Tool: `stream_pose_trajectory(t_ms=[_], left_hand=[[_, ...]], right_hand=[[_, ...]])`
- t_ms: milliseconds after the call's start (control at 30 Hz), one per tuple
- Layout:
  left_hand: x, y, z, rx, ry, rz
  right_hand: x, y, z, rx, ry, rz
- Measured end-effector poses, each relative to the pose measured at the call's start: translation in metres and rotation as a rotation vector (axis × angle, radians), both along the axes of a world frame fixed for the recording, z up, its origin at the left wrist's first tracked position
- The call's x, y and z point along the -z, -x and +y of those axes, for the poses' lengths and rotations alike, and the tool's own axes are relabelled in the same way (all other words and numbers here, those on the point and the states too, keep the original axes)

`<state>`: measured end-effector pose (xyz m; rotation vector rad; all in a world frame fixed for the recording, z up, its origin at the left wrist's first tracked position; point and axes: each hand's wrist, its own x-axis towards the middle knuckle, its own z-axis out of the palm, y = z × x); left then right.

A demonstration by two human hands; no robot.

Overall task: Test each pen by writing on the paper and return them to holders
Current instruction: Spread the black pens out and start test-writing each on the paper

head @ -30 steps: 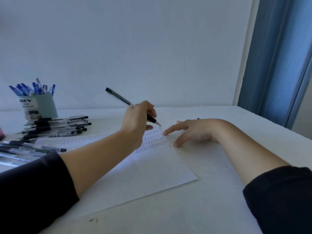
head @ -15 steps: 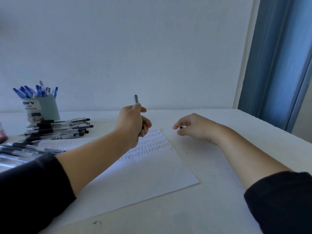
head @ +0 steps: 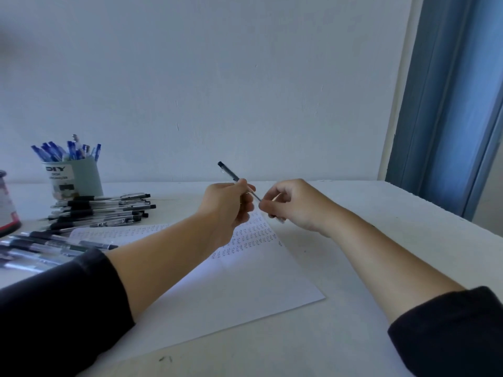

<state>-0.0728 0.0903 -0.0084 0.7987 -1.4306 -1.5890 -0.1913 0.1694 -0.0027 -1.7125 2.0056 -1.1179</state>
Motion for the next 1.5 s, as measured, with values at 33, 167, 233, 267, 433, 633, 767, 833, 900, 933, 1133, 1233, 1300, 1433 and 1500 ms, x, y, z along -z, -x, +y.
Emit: stream_pose_trajectory(t_ms=[33, 167, 233, 267, 433, 633, 767, 833, 900, 933, 1133, 1233, 1300, 1433, 1500], left_hand=[[-0.001, 0.000, 0.002, 0.046, -0.014, 0.012], [-0.006, -0.003, 0.001, 0.137, 0.131, -0.310], [-0.009, -0.006, -0.005, 0.137, 0.370, -0.621], [-0.011, -0.007, -0.008, 0.142, 0.480, -0.728], [-0.029, -0.023, -0.014, 0.084, 0.694, -0.823], [-0.067, -0.104, -0.044, 0.319, 0.811, -1.280], [-0.077, -0.174, -0.057, 0.573, 0.693, -1.800], [-0.065, -0.202, -0.059, 0.573, 0.644, -1.891], [-0.047, -0.222, -0.063, 0.576, 0.661, -1.858], [-0.040, -0.228, -0.066, 0.558, 0.682, -1.797], [-0.016, -0.239, -0.093, 0.266, 0.848, -1.508], [-0.007, -0.240, -0.104, 0.118, 0.886, -1.401], [-0.004, -0.240, -0.107, 0.039, 0.924, -1.366], [-0.004, -0.240, -0.108, 0.014, 0.912, -1.352], [-0.007, -0.239, -0.109, 0.001, 0.936, -1.408]], right_hand=[[0.000, -0.001, -0.001, 0.010, -0.014, 0.033], [-0.006, 0.009, 0.004, 0.204, -0.131, 0.246], [-0.009, 0.016, 0.011, 0.364, -0.218, 0.366], [-0.010, 0.019, 0.014, 0.426, -0.266, 0.405], [-0.007, 0.027, 0.018, 0.498, -0.446, 0.465], [-0.004, 0.010, 0.013, 0.365, -0.330, 0.524], [0.003, -0.023, 0.001, 0.029, -0.381, 0.507], [0.006, -0.035, -0.006, -0.071, -0.461, 0.513], [0.008, -0.037, -0.010, -0.122, -0.520, 0.461], [0.008, -0.036, -0.011, -0.137, -0.533, 0.428], [0.003, -0.032, -0.009, -0.199, -0.555, 0.331], [0.002, -0.032, -0.009, -0.218, -0.565, 0.276], [0.001, -0.034, -0.009, -0.230, -0.565, 0.265], [0.000, -0.050, -0.016, -0.275, -0.536, 0.270], [0.002, -0.060, -0.025, -0.288, -0.516, 0.294]])
